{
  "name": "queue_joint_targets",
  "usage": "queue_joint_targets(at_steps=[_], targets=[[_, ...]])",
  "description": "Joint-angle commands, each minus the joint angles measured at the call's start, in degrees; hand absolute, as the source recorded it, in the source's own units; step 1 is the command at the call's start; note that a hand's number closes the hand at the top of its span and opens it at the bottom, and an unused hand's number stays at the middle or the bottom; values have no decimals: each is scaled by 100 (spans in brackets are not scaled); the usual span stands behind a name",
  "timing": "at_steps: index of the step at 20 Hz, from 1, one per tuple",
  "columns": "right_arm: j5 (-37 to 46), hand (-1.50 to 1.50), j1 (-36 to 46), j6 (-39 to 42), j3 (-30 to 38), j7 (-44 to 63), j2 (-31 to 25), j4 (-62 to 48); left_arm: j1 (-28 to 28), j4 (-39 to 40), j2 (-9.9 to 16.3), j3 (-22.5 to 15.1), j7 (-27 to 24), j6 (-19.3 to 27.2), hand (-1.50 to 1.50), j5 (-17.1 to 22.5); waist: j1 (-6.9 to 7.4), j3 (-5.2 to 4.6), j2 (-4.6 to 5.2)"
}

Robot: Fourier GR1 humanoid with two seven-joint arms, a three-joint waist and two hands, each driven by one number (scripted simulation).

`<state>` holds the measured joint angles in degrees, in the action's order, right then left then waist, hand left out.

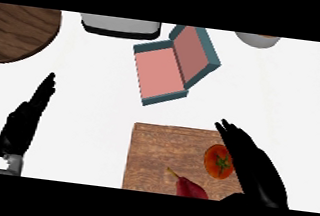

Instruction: Pick the tomato from the cutting board and place it in the cardboard box

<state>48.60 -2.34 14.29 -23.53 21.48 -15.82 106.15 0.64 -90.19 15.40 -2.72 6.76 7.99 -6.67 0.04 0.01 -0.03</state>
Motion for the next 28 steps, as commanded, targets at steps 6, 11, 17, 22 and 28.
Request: queue_joint_targets(at_steps=[6, 11, 17, 22, 28], targets=[[355, -150, 89, -68, 182, -421, 363, -739, -8, 224, -214, 295, -280, -258, 0, -159, 3, -1, 2], [678, -150, 386, 289, 13, -82, 568, -775, -190, 208, -242, 362, -107, -292, 0, -308, 3, -1, 3], [825, 150, -240, -388, 21, -891, 376, -689, -69, 196, -478, 319, -135, -243, 0, -469, -14, 0, 0], [1452, 150, -192, -1017, 72, -754, 360, -496, -59, -212, -193, 581, 153, -542, 0, -219, -9, 0, -5], [1538, 150, -241, -1430, 335, -1114, 328, -323, -156, 397, -355, 654, -360, -462, 0, -357, -19, -1, -2]])
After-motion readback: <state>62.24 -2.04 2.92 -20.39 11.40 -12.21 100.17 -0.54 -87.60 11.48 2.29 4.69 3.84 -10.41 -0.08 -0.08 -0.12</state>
